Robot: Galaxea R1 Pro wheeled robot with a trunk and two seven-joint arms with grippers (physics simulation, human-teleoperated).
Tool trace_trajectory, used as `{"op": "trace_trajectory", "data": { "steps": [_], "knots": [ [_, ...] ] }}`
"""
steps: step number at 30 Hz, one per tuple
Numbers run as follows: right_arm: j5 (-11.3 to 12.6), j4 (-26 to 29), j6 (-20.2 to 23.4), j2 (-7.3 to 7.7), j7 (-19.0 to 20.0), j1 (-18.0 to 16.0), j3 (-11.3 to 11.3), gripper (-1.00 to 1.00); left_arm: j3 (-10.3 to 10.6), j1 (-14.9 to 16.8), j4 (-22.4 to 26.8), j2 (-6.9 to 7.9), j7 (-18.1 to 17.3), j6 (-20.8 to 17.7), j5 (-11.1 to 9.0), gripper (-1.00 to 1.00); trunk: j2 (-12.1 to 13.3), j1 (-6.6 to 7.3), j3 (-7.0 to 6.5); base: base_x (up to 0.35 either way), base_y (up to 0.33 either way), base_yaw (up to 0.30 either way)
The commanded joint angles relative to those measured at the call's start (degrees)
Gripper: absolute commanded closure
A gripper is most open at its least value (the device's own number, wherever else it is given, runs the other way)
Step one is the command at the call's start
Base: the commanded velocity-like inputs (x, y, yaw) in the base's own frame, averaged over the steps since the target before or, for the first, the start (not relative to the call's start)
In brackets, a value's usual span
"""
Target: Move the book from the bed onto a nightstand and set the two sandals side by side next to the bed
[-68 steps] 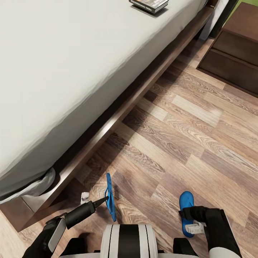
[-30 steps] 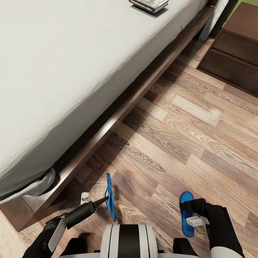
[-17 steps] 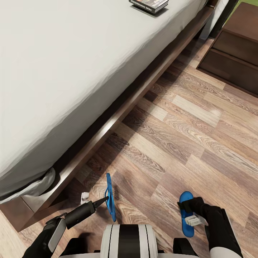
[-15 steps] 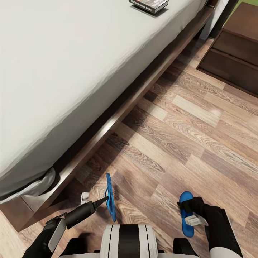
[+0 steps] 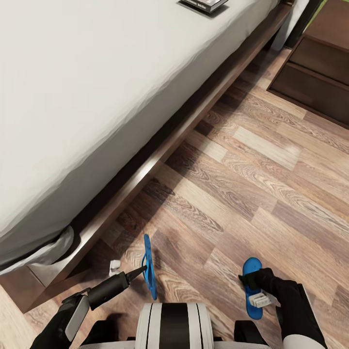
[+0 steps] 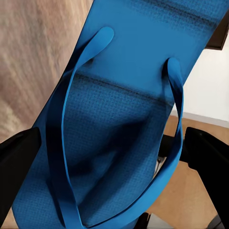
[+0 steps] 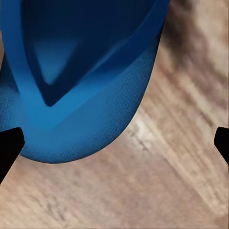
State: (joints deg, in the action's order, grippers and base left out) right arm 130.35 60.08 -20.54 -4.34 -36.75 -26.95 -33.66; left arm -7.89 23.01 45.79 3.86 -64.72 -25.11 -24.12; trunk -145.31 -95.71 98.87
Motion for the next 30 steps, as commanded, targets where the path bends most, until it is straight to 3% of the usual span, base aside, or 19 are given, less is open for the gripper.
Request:
{"op": "trace_trajectory", "data": {
  "steps": [1, 3, 30],
  "knots": [
    [0.34, 0.06, -0.30, -0.05, -0.08, -0.04, -0.18, -1.00, -0.02, 0.02, 0.00, 0.01, -0.09, -0.56, -0.27, 1.00, -0.03, -0.01, 0.26, 0.000, 0.000, 0.000],
    [0.34, 0.05, -0.29, -0.05, -0.08, -0.04, -0.18, -1.00, -0.02, 0.02, 0.00, 0.01, -0.07, -0.56, -0.28, 1.00, -0.05, -0.07, 0.70, 0.000, 0.000, 0.000],
    [0.34, 0.09, -0.29, -0.05, -0.08, -0.04, -0.18, -1.00, -0.02, 0.02, 0.00, 0.01, -0.05, -0.56, -0.31, 1.00, -0.05, -0.07, 0.70, 0.000, 0.000, 0.000]
  ]
}}
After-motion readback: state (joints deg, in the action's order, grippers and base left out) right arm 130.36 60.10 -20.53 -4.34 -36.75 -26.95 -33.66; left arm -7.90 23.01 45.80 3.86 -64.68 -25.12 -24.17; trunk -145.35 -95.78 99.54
